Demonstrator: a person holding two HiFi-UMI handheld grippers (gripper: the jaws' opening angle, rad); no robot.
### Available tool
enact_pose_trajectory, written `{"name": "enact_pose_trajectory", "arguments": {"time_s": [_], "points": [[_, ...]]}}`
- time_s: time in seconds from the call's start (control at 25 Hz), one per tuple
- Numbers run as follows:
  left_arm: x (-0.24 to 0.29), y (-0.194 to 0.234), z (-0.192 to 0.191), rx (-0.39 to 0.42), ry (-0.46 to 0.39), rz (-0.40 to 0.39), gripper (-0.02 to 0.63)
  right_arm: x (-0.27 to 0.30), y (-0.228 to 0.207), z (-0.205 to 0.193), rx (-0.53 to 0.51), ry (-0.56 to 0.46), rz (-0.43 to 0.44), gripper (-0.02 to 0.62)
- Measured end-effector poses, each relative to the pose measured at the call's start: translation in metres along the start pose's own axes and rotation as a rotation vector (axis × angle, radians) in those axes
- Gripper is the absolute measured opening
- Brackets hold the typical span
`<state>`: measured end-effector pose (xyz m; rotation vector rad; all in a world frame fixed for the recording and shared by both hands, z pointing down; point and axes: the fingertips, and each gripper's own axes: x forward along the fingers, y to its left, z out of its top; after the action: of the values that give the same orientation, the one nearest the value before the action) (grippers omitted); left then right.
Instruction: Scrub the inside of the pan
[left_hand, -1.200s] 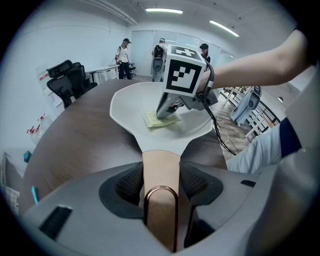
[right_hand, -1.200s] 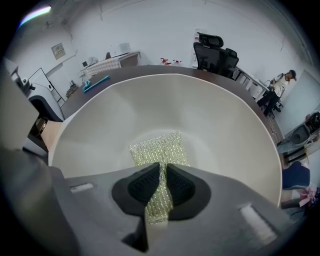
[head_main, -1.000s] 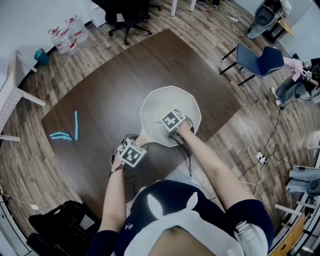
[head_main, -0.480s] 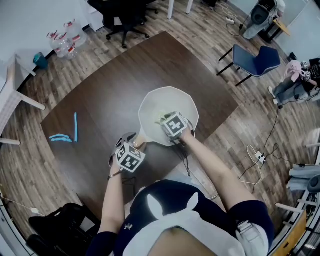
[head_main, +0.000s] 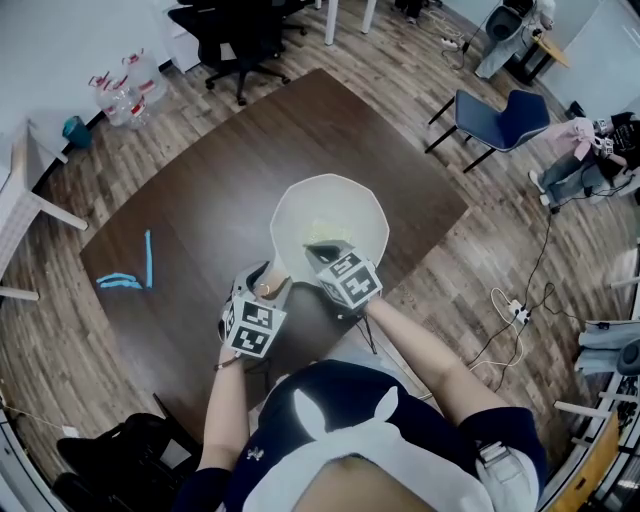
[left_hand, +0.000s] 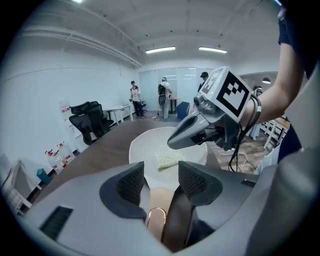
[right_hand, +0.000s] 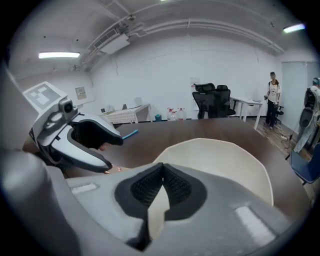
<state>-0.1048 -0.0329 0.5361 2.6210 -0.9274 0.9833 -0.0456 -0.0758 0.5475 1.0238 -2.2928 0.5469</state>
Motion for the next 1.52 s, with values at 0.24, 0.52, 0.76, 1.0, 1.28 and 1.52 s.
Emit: {"name": "enact_pose_trajectory", "arguments": {"time_s": [0.24,0.52,0.76,1.0,1.28,1.52], "points": [[-0.025,-0.012,0.025,-0.008,-0.112,0.081,0.021,-0.043,0.039,0.016,0.082,-0.178,0.063,-0.002],[-0.045,-0.043,0.037,-0.114,-0.205,0.018,0.005,-0.088,0.072,0.015,0.086,-0.349,0.068,-0.002],[-0.054,-0.070,0.028,-0.158,-0.220,-0.034,0.005,-0.109,0.085,-0.004,0.135,-0.373,0.043,-0.002],[-0.060,-0.093,0.025,-0.168,-0.242,-0.080,0.005,-0.119,0.094,-0.026,0.175,-0.358,0.028,-0.002],[-0.062,-0.108,0.027,-0.191,-0.254,-0.125,0.005,-0.130,0.103,-0.033,0.170,-0.358,0.013,-0.002],[-0.065,-0.116,0.018,-0.233,-0.264,-0.144,0.005,-0.132,0.110,-0.041,0.164,-0.337,0.001,-0.002]]}}
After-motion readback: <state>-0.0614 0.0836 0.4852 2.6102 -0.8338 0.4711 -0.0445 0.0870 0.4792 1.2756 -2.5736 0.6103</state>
